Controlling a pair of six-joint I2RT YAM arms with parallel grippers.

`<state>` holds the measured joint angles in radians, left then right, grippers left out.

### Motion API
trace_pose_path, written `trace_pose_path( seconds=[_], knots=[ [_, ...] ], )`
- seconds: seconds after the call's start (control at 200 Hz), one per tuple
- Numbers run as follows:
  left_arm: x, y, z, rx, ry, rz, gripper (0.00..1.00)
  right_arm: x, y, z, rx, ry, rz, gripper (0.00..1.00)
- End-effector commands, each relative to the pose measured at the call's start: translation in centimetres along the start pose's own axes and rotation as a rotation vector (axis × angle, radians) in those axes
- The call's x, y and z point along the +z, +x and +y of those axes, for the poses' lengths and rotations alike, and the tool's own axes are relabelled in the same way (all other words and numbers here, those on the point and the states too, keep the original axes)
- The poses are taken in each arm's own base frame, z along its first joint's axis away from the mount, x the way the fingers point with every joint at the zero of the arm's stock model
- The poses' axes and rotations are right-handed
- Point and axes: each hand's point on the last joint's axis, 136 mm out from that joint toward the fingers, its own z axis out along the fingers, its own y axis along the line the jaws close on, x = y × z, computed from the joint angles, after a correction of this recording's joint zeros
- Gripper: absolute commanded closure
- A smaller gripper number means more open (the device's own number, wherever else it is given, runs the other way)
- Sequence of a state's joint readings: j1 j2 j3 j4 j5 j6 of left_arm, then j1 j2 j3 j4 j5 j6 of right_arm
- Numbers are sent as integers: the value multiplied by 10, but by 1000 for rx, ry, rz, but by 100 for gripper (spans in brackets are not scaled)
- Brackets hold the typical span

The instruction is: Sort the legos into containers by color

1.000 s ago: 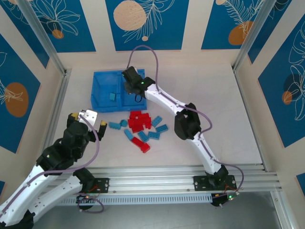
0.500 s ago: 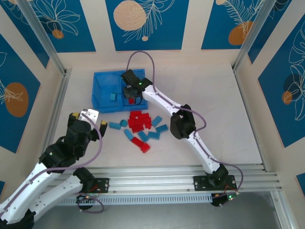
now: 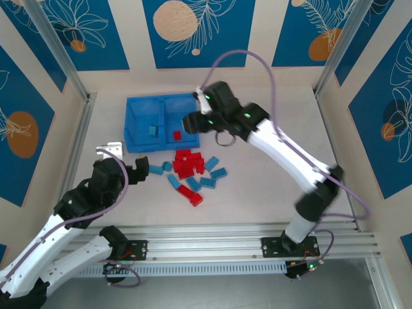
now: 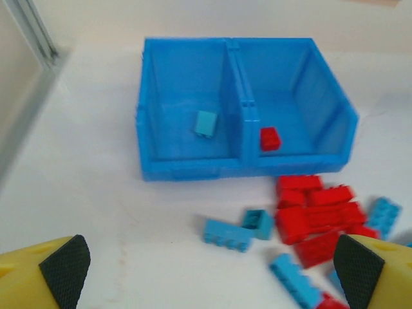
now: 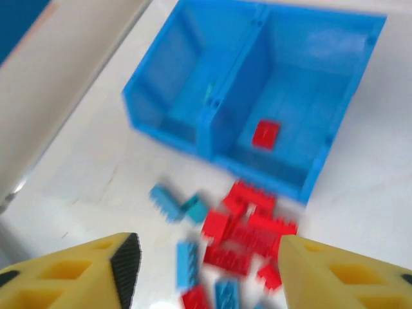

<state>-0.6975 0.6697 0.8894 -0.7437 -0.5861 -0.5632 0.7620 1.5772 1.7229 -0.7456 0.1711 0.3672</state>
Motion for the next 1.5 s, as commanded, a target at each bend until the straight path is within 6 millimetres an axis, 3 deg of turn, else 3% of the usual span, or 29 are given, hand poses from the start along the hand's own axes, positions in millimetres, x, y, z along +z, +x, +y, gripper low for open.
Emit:
trace_pose_path(
  seconds=[0.0, 0.16, 0.325, 0.46, 0.685, 0.865, 1.03, 1.195, 1.315, 1.415, 1.495],
  knots=[
    [16, 34, -14, -391, 9, 159, 0, -29, 50, 18, -8, -166, 29, 27],
    [52, 86, -42, -579, 21, 339, 2, -83, 96, 16, 51, -267, -59, 0],
    [88, 133, -65, -564, -21, 506, 5, -105, 128, 11, 114, -308, -76, 0],
    [113, 161, -69, -549, -85, 568, 10, -102, 142, 2, 150, -280, -47, 1],
    [145, 168, -72, -442, -168, 572, 22, -84, 153, -16, 214, -187, 2, 1],
    [155, 195, -63, -415, -253, 634, 31, -83, 155, -17, 236, -181, 18, 0],
    [154, 215, -55, -406, -287, 682, 47, -85, 159, -19, 262, -172, 23, 1],
    [146, 220, -41, -395, -317, 676, 64, -83, 161, -21, 278, -161, 28, 0],
    [139, 213, -37, -372, -310, 659, 77, -80, 159, -18, 283, -178, 28, 1],
    [132, 184, -42, -317, -266, 611, 82, -78, 157, -11, 277, -211, 47, 0],
    [123, 142, -43, -251, -241, 519, 85, -76, 155, -5, 276, -234, 63, 0]
  ],
)
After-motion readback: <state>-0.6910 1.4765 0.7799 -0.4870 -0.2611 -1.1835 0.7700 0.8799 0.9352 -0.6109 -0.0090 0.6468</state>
